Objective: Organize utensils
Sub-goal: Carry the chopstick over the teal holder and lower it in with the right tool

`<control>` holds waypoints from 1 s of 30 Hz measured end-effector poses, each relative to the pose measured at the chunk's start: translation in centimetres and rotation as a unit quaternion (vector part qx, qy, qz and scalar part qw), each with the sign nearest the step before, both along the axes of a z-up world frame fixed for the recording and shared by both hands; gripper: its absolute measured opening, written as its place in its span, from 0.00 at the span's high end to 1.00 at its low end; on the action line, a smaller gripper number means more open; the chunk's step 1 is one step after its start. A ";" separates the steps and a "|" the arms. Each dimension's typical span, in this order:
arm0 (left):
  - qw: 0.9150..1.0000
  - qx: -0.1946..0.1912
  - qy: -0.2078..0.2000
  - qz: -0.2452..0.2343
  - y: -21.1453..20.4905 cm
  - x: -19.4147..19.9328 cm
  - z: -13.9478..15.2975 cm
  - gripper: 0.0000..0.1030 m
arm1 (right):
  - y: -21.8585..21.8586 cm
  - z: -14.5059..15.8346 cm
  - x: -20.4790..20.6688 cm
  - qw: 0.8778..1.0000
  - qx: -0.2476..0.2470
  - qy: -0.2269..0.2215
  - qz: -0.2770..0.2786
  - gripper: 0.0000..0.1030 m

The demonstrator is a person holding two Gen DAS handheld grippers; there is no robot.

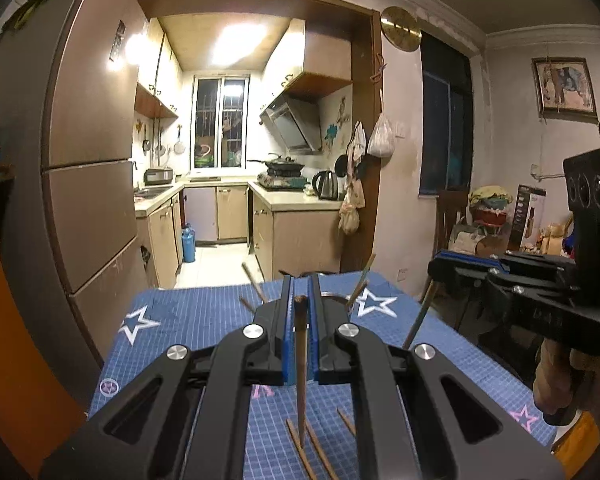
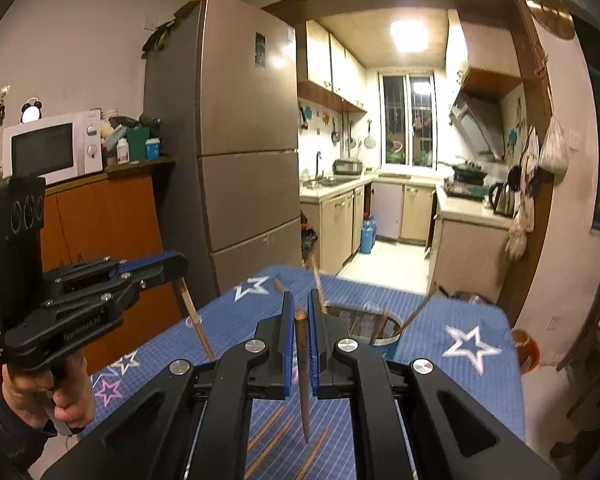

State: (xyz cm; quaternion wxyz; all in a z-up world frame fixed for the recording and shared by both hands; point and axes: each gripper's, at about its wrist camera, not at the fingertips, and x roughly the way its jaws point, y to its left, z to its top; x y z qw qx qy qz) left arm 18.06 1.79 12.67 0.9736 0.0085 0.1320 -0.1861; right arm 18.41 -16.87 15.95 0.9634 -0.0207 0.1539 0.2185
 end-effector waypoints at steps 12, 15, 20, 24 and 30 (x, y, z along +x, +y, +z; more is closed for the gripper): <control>0.999 -0.009 -0.039 0.006 -2.1 3.9 7.0 0.95 | -0.8 8.3 4.7 0.999 0.007 -0.041 -0.017 0.93; 0.999 -0.010 -0.047 0.010 -2.8 5.0 8.4 0.95 | -1.2 9.9 6.3 0.999 0.020 -0.041 -0.019 0.93; 0.998 -0.015 -0.054 0.017 -4.0 7.2 9.8 0.95 | -1.5 11.7 8.9 0.998 0.025 -0.045 -0.028 0.93; 0.998 -0.012 -0.056 0.021 -4.8 9.0 9.4 0.95 | -1.8 11.9 11.6 0.998 0.021 -0.042 -0.040 0.93; 0.999 -0.009 -0.049 0.021 -5.9 11.8 7.7 0.95 | -2.6 9.8 15.3 0.998 0.022 -0.024 -0.056 0.93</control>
